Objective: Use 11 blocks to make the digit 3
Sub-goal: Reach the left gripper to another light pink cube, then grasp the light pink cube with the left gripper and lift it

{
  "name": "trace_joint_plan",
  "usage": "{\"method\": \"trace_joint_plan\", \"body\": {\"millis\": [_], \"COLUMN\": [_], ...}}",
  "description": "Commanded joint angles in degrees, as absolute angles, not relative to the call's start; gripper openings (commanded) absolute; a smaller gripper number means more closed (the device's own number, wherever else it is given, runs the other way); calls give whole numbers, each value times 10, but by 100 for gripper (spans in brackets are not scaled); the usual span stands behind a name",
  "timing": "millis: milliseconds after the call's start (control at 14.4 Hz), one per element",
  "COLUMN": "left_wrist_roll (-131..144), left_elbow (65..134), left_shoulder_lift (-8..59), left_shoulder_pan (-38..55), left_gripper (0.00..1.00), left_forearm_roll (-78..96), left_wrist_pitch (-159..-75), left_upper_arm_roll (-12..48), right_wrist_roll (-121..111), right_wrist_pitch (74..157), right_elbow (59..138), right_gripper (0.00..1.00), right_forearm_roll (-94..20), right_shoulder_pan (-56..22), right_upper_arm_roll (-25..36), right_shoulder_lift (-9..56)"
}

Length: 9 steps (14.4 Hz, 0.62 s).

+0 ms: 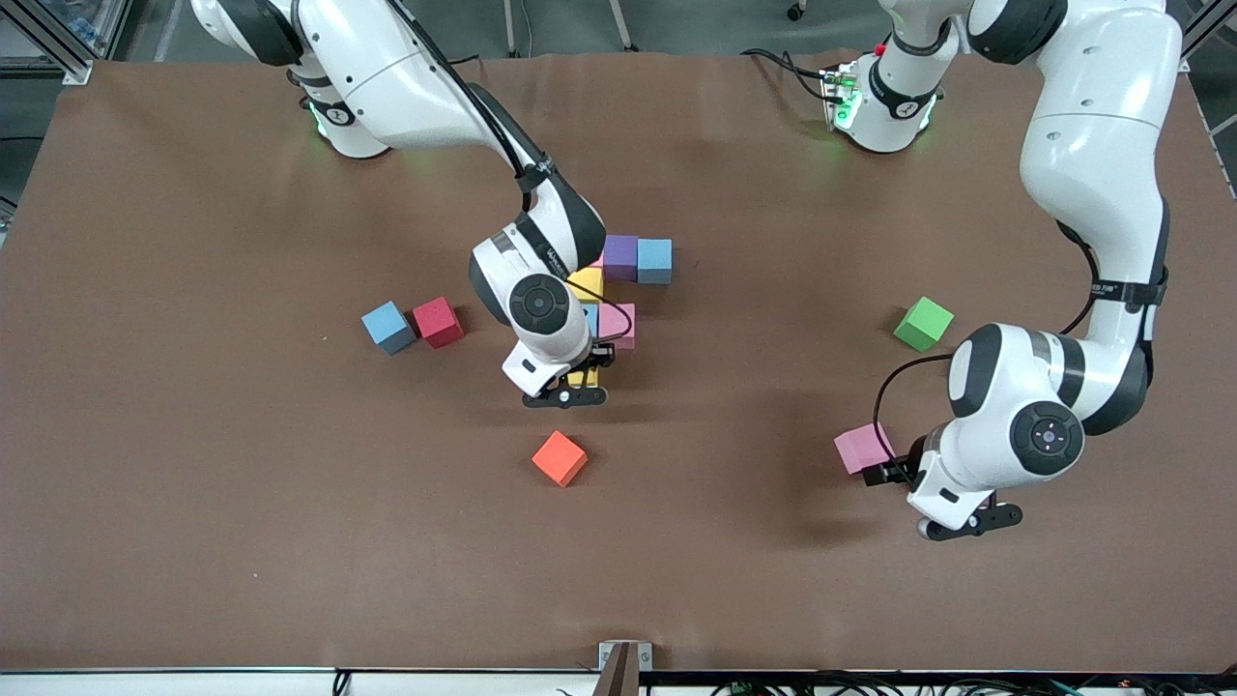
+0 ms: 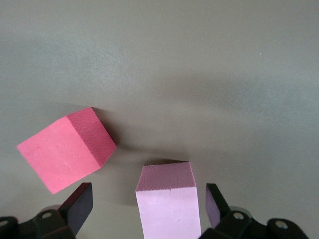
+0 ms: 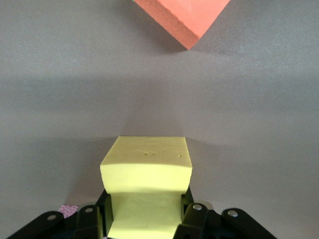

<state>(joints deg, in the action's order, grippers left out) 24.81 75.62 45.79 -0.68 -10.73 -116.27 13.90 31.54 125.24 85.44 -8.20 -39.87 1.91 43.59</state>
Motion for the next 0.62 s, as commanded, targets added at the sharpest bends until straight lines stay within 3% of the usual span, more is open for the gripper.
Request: {"method": "trace_joint_plan", "body": {"millis": [0, 555], "left_wrist_roll": [244, 300], "left_elbow": [732, 737], "left_shoulder_lift": [468, 479], "left_shoulder_pan": [6, 9], "left_gripper": [100, 100], "left_forearm_roll": [-113, -55], "left_wrist_pitch": [-1124, -1115], "left_upper_arm_roll": [132, 132], "right_wrist_roll": [322, 326], "right_wrist_pitch": [1258, 1260], "right_elbow": [897, 907], "right_gripper": [0, 0], "right_forearm_roll": [-91, -93], "right_shoulder_pan": [-409, -420], "right_upper_arm_roll": [21, 21], "right_shoulder_lift": [417, 410]}}
